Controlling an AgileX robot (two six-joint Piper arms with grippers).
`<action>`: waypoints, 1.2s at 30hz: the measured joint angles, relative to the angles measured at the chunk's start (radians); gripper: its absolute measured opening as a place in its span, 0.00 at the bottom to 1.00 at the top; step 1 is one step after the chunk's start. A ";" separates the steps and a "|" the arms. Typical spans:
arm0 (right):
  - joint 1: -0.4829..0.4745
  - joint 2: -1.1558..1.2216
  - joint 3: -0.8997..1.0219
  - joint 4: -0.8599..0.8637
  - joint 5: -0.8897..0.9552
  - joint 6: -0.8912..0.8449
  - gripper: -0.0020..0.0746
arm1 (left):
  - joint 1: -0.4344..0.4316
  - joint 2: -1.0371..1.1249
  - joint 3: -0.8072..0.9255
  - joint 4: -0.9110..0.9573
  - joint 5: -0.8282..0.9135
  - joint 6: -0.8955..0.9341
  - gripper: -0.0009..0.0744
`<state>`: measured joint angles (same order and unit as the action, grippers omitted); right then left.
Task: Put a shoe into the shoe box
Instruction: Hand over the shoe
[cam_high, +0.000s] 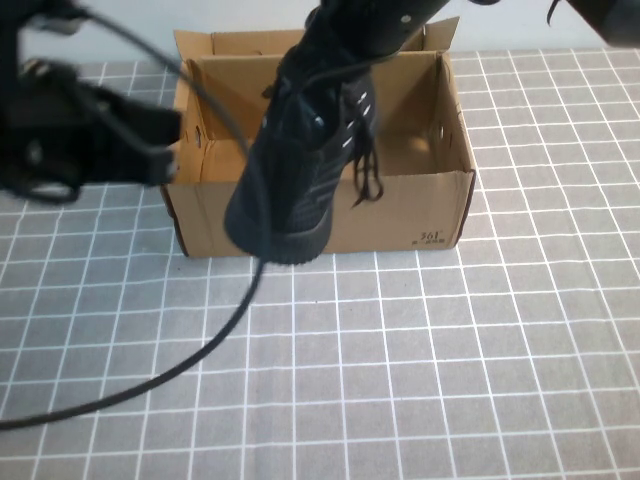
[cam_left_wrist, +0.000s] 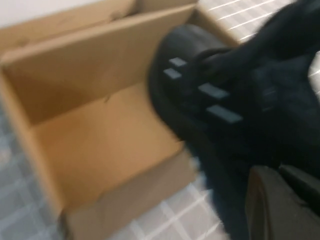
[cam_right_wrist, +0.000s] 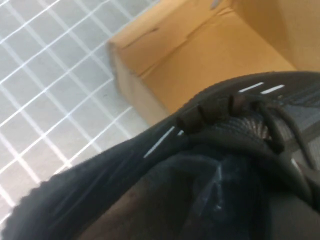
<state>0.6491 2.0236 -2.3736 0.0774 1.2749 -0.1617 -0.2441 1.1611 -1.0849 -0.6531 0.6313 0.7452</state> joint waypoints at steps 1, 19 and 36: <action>-0.009 0.013 -0.013 0.000 0.002 0.000 0.02 | -0.023 0.024 -0.022 -0.002 -0.002 0.010 0.01; -0.072 0.034 -0.063 0.006 0.002 0.021 0.02 | -0.163 0.212 -0.178 -0.016 0.082 0.167 0.84; -0.072 0.036 -0.063 0.013 -0.012 0.021 0.02 | -0.163 0.352 -0.184 -0.253 -0.029 0.318 0.89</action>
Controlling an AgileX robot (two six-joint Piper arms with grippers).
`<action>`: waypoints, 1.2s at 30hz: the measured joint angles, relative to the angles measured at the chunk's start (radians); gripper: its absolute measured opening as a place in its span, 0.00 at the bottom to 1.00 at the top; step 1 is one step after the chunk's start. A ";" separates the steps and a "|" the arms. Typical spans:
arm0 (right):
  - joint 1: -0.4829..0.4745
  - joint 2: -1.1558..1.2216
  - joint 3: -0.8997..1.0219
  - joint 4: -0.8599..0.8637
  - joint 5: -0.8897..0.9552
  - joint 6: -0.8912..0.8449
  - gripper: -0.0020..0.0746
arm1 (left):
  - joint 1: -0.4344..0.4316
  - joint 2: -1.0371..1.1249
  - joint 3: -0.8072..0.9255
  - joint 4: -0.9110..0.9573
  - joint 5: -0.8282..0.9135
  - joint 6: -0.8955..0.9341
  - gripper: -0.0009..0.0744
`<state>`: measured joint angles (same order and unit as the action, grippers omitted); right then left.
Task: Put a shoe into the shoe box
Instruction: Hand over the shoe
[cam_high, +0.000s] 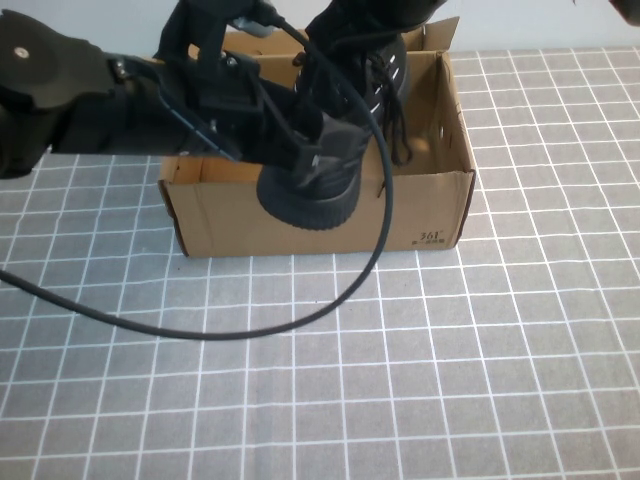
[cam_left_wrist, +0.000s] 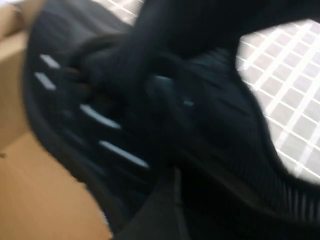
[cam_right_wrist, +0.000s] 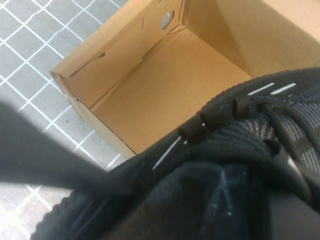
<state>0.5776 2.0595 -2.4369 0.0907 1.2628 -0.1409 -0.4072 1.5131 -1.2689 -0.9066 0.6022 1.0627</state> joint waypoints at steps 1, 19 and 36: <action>0.000 0.000 0.000 0.000 0.000 0.000 0.02 | 0.000 0.004 0.000 -0.002 -0.020 0.008 0.89; 0.000 0.002 0.000 0.001 0.007 0.000 0.02 | 0.000 0.071 -0.001 0.003 -0.056 0.228 0.62; 0.000 0.010 0.000 -0.001 0.044 -0.002 0.02 | 0.000 0.123 -0.002 0.013 -0.046 0.228 0.53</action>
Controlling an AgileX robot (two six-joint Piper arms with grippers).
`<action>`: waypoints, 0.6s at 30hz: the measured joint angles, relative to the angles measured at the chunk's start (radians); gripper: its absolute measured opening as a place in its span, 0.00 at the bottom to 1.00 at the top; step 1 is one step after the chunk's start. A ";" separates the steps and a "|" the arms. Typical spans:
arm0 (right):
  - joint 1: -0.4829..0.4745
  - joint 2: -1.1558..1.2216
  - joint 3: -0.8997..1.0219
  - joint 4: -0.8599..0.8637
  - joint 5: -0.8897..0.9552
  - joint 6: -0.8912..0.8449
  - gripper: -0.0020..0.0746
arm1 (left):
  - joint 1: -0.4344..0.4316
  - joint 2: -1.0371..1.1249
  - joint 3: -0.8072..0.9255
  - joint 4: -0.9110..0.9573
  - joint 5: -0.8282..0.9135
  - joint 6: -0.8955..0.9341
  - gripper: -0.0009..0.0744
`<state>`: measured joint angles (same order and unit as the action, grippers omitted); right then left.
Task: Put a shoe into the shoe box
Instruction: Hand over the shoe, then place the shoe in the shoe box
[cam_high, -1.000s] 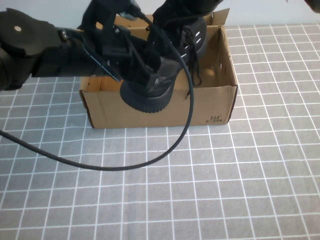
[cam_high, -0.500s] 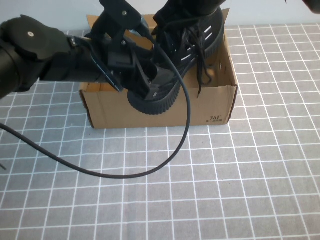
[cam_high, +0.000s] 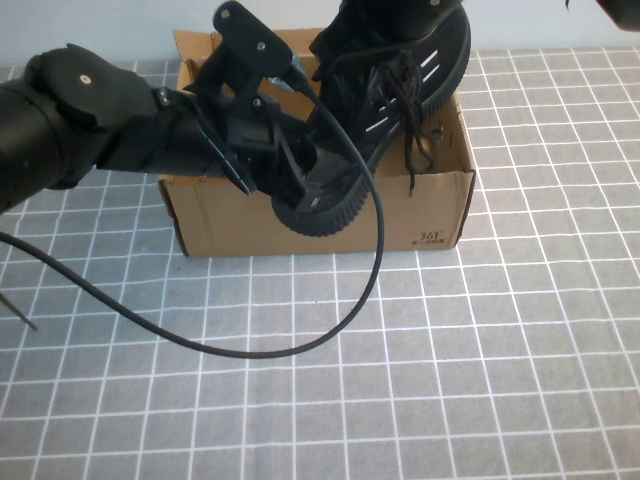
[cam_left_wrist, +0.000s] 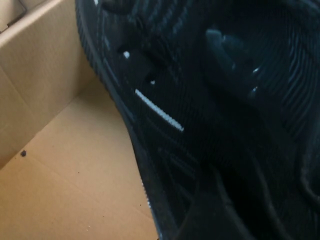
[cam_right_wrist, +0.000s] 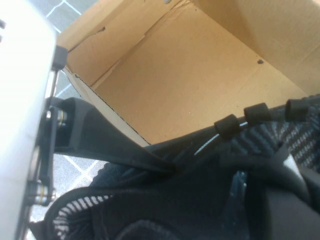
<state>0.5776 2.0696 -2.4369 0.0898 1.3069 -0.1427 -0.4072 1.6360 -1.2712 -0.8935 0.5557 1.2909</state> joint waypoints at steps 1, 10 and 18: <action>0.000 0.000 0.000 0.000 0.000 0.000 0.02 | 0.000 0.000 0.000 0.000 0.001 0.000 0.53; 0.000 0.000 0.000 -0.004 0.006 0.000 0.02 | 0.000 0.000 -0.002 0.055 0.028 -0.002 0.57; 0.000 0.000 0.000 -0.006 0.006 -0.002 0.02 | 0.000 0.000 -0.002 0.096 0.039 -0.082 0.56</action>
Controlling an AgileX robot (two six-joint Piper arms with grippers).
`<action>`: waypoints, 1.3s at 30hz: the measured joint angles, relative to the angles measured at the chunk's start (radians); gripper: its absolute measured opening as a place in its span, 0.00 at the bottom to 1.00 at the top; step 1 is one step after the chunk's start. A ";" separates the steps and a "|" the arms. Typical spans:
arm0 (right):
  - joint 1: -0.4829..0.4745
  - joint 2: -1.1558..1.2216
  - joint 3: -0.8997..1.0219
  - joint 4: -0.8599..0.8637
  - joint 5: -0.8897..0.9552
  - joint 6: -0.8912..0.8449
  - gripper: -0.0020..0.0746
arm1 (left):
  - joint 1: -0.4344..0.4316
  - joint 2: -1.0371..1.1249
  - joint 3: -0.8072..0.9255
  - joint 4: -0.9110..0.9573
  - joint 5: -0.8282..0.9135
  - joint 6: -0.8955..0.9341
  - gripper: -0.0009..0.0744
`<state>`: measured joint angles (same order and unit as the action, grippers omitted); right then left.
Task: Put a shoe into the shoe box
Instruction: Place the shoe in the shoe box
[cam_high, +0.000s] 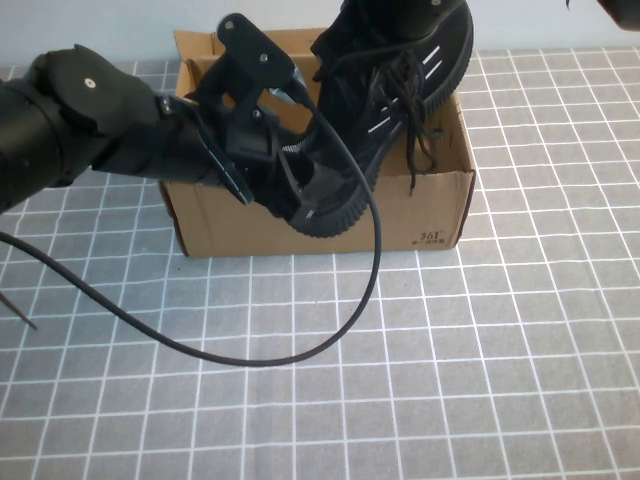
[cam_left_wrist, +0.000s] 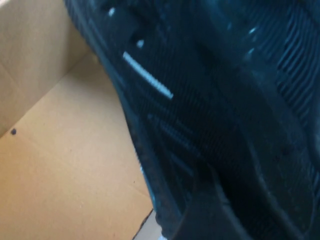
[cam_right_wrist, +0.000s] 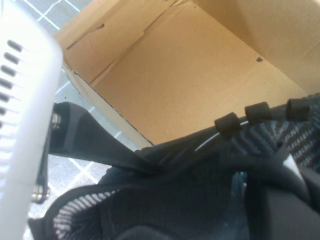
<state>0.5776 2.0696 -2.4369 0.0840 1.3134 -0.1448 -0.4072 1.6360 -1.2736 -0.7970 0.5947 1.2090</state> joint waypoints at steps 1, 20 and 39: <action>0.000 0.000 0.000 0.002 0.000 -0.002 0.02 | 0.000 0.000 0.000 0.009 0.000 -0.016 0.54; 0.000 -0.002 0.000 0.021 -0.004 -0.014 0.02 | 0.000 0.000 0.000 0.062 -0.060 -0.054 0.12; 0.000 -0.034 -0.002 0.006 -0.037 -0.014 0.45 | 0.000 0.012 -0.004 0.099 -0.069 -0.001 0.10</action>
<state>0.5776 2.0352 -2.4385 0.0897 1.2768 -0.1592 -0.4072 1.6478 -1.2780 -0.6985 0.5254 1.2076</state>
